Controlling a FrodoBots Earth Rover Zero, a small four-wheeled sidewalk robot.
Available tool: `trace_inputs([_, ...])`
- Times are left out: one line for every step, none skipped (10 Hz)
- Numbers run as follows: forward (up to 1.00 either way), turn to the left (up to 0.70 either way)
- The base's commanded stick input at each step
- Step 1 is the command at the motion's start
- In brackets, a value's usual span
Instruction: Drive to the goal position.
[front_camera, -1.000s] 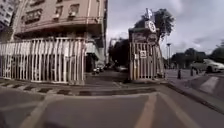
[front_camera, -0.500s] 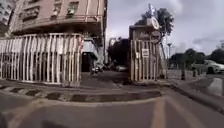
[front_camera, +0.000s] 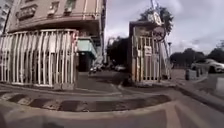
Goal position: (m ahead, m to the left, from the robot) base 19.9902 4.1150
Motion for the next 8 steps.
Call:
trace_inputs([0.7,0.0])
trace_inputs([0.7,0.0])
trace_inputs([0.7,0.0])
trace_inputs([0.7,0.0])
trace_inputs([0.7,0.0])
trace_inputs([0.7,0.0])
trace_inputs([0.7,0.0])
trace_inputs([0.7,0.0])
